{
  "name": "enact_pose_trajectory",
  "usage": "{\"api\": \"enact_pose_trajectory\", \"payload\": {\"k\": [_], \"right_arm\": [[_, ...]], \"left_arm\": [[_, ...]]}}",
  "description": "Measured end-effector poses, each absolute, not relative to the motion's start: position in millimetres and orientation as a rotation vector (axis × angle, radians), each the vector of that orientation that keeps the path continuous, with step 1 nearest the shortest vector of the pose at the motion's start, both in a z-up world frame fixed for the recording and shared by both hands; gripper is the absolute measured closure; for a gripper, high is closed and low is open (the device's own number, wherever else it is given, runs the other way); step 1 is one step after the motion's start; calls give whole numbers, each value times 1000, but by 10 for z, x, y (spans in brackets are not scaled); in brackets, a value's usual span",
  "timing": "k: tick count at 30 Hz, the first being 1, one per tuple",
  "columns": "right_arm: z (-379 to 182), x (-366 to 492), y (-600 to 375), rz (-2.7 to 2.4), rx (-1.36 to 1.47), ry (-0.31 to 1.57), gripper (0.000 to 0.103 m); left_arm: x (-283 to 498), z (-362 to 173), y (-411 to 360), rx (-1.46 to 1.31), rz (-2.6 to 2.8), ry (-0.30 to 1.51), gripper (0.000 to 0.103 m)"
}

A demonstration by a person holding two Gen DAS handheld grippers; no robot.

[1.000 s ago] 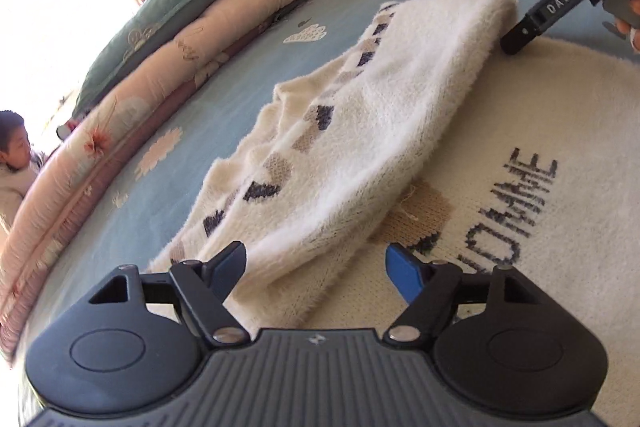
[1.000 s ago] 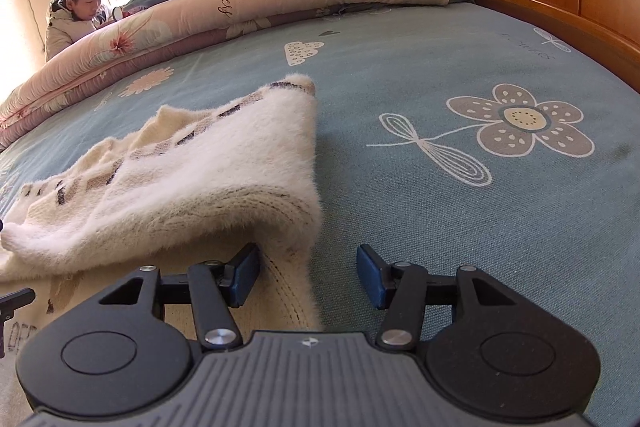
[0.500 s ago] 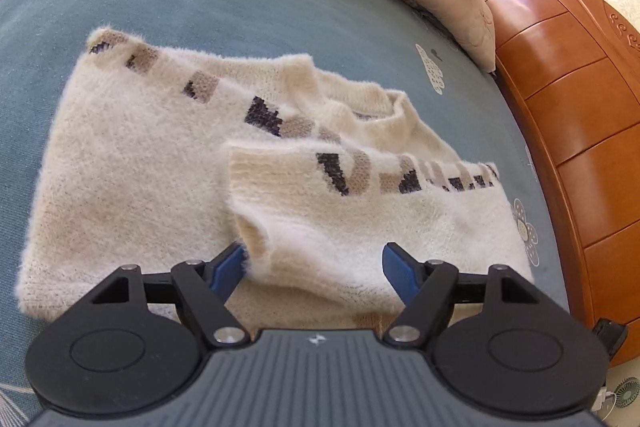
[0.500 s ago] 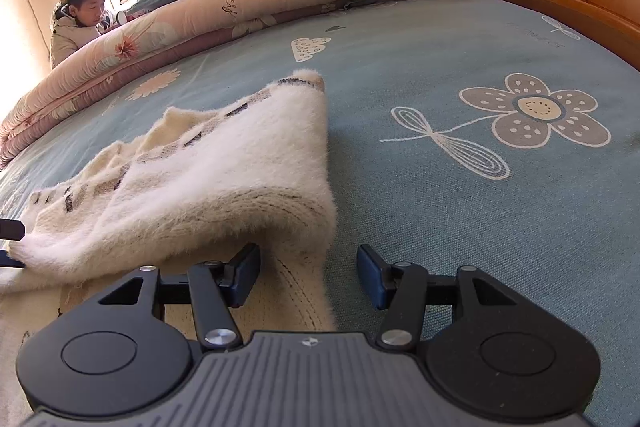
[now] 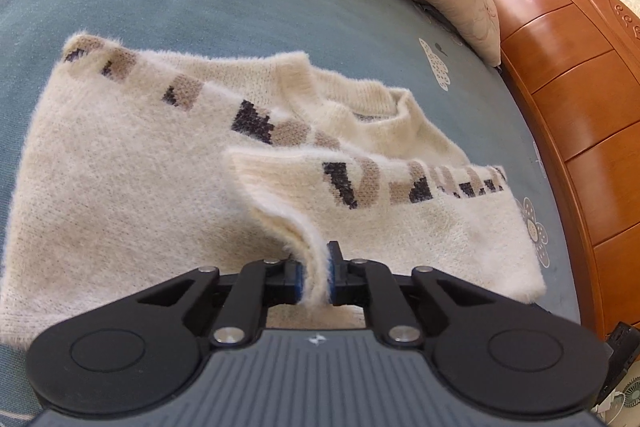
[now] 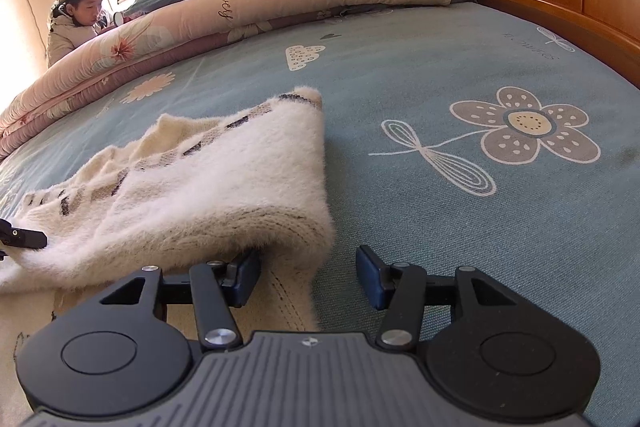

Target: Fold clothes

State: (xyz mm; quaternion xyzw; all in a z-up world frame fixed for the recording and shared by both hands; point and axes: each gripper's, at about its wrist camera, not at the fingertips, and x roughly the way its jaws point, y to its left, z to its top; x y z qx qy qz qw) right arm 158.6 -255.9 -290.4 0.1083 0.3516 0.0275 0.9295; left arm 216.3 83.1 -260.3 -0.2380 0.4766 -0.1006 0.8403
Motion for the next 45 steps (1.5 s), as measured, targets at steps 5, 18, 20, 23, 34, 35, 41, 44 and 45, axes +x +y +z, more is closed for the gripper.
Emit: {"api": "enact_pose_trajectory", "payload": {"k": [5, 18, 20, 23, 34, 35, 41, 44, 45], "right_arm": [[-2865, 1568, -2524, 85, 184, 720, 66], [-2813, 1539, -2548, 208, 177, 852, 68], [-2684, 1445, -2632, 242, 203, 820, 66], [-2463, 1350, -2741, 242, 234, 737, 66], [-2415, 1658, -2294, 300, 187, 677, 64], [-2432, 1675, -2270, 313, 182, 678, 64], [-2807, 1851, -2335, 268, 193, 784, 68], [-2575, 1710, -2451, 260, 201, 717, 55], [-2511, 1665, -2513, 236, 201, 694, 52]], "left_arm": [[2213, -2439, 811, -436, -198, 973, 95], [2251, -2680, 830, -385, -144, 1025, 94], [2244, -2682, 807, -372, -144, 1021, 94], [2234, -2700, 808, -368, -147, 1018, 93], [2200, -2606, 960, -344, -134, 1010, 93], [2199, -2634, 976, -348, -130, 1012, 93], [2140, -2576, 981, -333, -126, 1002, 93], [2067, -2349, 911, -283, -137, 956, 93], [2041, -2259, 874, -274, -149, 934, 93]]}}
